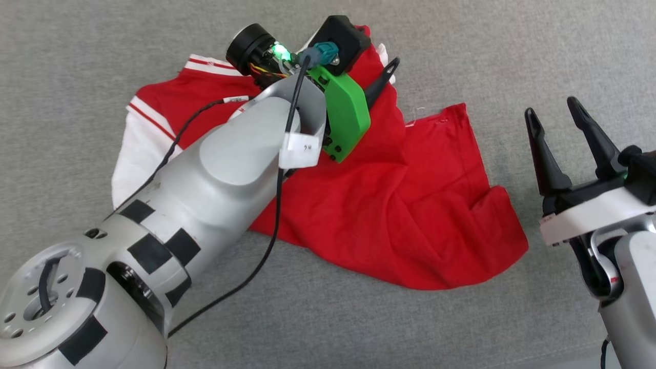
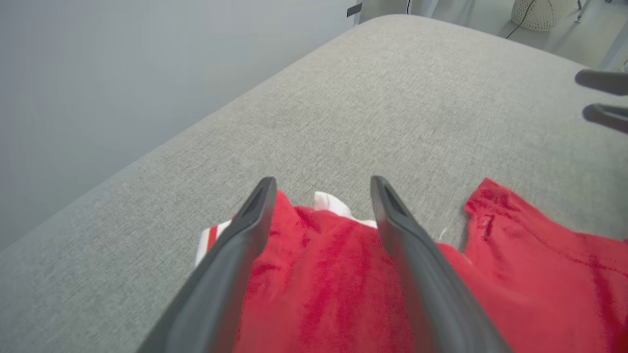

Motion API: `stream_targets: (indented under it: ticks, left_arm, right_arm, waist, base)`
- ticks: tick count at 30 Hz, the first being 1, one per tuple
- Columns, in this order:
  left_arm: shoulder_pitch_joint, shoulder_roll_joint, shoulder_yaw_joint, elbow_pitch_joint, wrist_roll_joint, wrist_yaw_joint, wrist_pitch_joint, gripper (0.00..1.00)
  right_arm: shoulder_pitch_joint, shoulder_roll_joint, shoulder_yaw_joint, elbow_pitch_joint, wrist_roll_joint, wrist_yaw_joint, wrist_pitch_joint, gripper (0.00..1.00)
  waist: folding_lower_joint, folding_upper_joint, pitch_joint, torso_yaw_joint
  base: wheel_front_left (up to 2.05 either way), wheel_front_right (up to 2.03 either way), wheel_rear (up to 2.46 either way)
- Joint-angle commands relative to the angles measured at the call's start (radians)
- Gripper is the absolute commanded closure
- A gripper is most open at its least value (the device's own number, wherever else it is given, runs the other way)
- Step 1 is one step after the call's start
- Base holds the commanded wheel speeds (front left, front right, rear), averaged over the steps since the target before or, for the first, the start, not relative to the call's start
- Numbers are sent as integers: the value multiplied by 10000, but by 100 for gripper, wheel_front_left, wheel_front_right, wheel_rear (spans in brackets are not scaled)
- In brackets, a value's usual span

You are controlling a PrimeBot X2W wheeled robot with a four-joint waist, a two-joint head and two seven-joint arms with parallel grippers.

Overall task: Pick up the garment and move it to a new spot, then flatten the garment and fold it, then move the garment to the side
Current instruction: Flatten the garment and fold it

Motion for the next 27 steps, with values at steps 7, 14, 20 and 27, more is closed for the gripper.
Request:
stream_targets:
  ticks: [7, 14, 20, 27]
  left_arm:
    - [1188, 584, 1110, -1344, 375, 1411, -1318, 0]
    - [3190, 2307, 2860, -3947, 816, 2390, -1338, 0]
    - [3075, 3724, 3215, -4777, 518, 2038, -560, 0]
    - [2406, 5060, 2826, -5437, -884, 1047, 3562, 0]
  right_arm:
    - [805, -93, -278, 15, -80, -9, -92, 0]
    - [1334, -71, -504, -24, -91, -9, -70, 0]
    - [1532, -64, -582, -137, -115, -9, 31, 0]
    - [1489, -126, -594, -272, -113, -9, 145, 0]
  waist:
    - [-1, 0, -1753, 1507]
    - [-1, 0, -2413, 2056]
    - [-1, 0, -2579, 2239]
    - [-1, 0, -2468, 2214]
  base:
    - [0, 0, 0]
    - [0, 0, 0]
    - [0, 0, 0]
    - [0, 0, 0]
